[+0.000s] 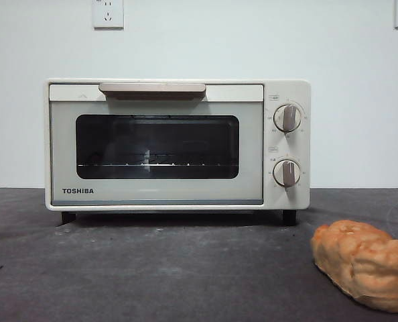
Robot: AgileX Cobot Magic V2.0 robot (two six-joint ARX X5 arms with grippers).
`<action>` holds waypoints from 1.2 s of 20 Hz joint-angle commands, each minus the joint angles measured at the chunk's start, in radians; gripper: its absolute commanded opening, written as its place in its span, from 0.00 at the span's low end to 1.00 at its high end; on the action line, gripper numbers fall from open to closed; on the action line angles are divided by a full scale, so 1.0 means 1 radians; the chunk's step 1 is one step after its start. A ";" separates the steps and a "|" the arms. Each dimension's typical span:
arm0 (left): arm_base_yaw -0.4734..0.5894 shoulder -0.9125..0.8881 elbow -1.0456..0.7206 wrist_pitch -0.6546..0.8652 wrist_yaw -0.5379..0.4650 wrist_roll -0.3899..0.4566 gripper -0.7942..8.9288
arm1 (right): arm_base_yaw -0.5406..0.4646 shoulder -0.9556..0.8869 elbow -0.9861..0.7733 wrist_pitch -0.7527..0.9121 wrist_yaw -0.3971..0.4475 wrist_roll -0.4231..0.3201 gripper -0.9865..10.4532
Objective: The left arm flap open the oven, the right arm pick bread and place it into oven, the left arm flap close the oven
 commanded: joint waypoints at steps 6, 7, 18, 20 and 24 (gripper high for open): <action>0.003 0.162 0.219 -0.134 0.113 0.174 0.10 | 0.000 0.172 0.201 -0.188 -0.151 -0.120 0.09; 0.003 0.191 0.248 -0.164 0.140 0.196 0.10 | 0.000 0.202 0.225 -0.220 -0.176 -0.142 0.09; 0.001 0.463 0.468 -0.470 0.363 0.422 0.10 | 0.016 0.475 0.464 -0.537 -0.359 -0.304 0.09; -0.003 0.497 0.491 -0.513 0.407 0.460 0.10 | 0.029 0.507 0.497 -0.598 -0.361 -0.324 0.09; -0.022 0.538 0.514 -0.562 0.433 0.500 0.10 | 0.065 0.568 0.549 -0.735 -0.367 -0.382 0.09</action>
